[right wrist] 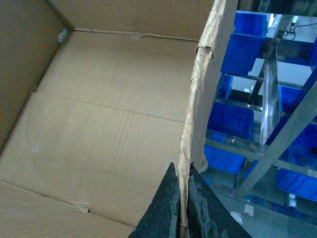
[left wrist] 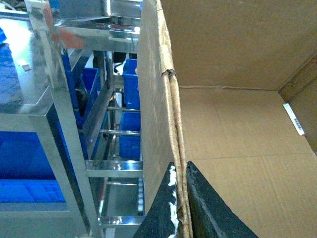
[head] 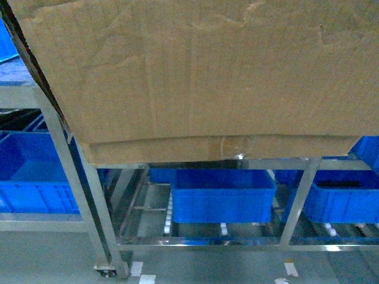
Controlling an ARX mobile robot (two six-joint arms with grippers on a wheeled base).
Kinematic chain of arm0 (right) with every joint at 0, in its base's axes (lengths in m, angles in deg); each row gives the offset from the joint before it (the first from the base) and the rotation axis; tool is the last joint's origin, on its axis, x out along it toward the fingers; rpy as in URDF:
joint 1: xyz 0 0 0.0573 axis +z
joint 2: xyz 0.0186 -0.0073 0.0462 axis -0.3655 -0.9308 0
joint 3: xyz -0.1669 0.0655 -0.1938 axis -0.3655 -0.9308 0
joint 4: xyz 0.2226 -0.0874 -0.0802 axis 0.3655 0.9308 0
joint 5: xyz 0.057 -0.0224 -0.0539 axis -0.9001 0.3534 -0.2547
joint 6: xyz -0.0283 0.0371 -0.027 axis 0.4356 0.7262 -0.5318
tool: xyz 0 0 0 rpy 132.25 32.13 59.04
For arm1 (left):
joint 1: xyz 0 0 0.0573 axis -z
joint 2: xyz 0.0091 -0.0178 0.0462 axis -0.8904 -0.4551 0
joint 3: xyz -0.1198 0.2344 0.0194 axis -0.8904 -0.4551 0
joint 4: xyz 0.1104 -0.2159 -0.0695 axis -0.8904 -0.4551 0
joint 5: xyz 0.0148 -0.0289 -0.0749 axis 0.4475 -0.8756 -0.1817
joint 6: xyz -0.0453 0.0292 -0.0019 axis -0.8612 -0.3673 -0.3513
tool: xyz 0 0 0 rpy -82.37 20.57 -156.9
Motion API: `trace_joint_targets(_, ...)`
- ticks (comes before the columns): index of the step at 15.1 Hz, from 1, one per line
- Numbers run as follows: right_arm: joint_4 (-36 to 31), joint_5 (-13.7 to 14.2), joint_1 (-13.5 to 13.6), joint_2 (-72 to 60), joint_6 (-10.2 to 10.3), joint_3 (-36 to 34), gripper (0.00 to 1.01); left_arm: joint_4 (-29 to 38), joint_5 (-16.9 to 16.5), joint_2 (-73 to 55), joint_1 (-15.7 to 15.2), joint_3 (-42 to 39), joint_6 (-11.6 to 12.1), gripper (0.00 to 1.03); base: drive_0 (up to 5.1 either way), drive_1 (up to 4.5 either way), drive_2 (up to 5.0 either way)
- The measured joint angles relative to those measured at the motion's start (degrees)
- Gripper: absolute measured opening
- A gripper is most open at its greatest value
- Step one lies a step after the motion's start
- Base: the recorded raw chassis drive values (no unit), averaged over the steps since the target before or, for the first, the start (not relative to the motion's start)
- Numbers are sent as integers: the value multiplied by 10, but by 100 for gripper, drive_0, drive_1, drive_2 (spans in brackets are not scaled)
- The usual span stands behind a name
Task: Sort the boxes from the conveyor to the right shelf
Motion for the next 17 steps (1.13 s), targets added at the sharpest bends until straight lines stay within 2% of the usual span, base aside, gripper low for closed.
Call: trace_joint_targets(17,-2,0,0,3,0,0,2,0,0,2,0,3,0,2,0,0,0)
